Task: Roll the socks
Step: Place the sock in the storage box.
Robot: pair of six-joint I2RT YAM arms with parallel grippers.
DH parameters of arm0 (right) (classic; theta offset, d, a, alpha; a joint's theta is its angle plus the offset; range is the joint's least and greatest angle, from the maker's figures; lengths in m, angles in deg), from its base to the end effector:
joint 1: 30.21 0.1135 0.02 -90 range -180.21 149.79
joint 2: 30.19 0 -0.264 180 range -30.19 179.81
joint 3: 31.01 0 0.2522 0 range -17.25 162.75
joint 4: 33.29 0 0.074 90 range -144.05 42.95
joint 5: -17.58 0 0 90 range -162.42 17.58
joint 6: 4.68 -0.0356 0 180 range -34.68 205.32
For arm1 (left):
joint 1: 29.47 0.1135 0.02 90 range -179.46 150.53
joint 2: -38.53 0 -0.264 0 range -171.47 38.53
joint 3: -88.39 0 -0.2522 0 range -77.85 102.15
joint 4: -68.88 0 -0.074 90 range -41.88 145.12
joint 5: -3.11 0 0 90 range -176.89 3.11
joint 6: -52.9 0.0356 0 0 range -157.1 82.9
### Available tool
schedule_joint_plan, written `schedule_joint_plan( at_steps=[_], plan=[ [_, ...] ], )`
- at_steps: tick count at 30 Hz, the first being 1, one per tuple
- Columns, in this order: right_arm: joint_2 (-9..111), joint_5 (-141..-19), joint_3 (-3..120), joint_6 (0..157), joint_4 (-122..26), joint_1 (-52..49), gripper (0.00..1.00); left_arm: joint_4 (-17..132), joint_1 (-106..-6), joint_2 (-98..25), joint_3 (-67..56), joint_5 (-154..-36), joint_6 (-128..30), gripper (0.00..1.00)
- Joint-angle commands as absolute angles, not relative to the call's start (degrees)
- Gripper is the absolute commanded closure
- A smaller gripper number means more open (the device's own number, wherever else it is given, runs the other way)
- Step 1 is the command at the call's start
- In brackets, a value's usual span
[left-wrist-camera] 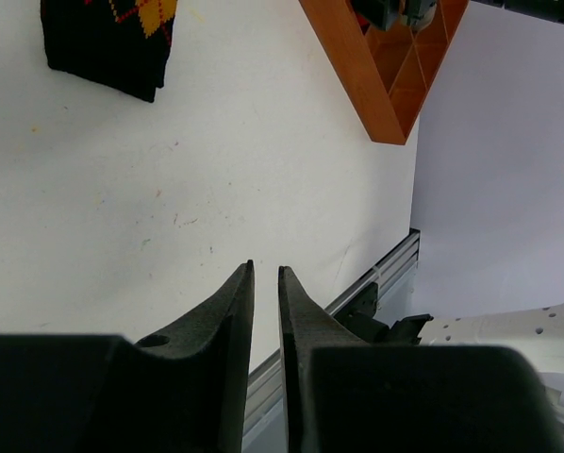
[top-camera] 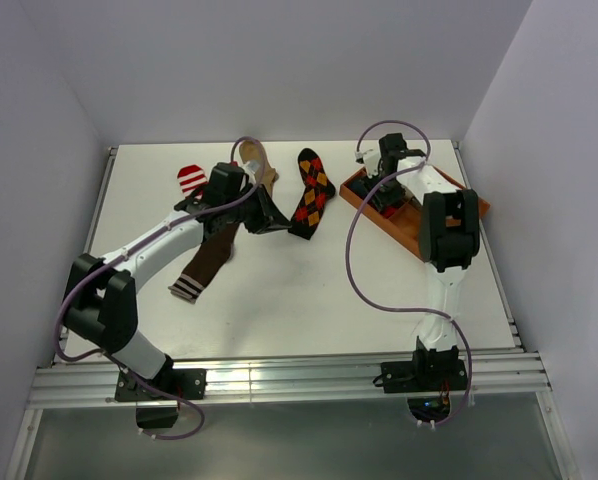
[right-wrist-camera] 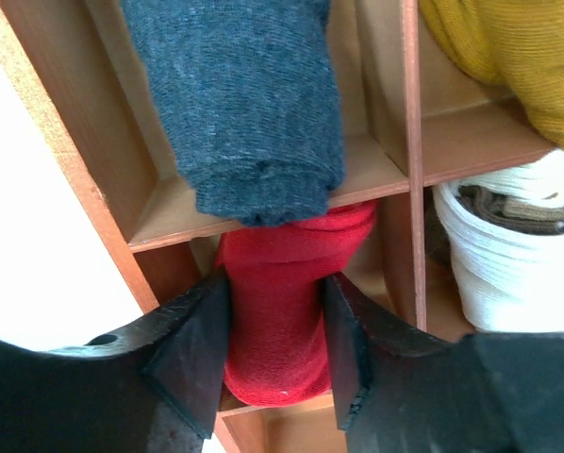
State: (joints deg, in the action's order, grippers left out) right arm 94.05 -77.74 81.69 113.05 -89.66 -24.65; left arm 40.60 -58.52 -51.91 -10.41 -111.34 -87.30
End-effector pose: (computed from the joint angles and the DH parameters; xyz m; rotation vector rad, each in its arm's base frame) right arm 0.4543 0.0475 0.1799 -0.8103 2.6235 0.0221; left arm 0.3035 -0.1854 0.2722 -0.1912 2.4415 -1.1719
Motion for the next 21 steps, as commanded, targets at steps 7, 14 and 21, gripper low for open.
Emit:
schedule_joint_plan(
  at_steps=[7,14,21],
  plan=[
    [89.3,-79.6,80.3,110.5,-90.1,-24.4,0.44,41.8,-58.3,-52.8,-7.1,-113.3,-85.4,0.77],
    [87.4,-80.2,80.8,109.8,-90.4,-24.5,0.32,41.8,-58.3,-53.8,-5.7,-113.9,-84.9,0.77],
    [85.3,-80.8,81.0,109.9,-91.0,-24.8,0.22,41.2,-58.3,-54.4,-4.7,-114.2,-84.5,0.76]
  ],
)
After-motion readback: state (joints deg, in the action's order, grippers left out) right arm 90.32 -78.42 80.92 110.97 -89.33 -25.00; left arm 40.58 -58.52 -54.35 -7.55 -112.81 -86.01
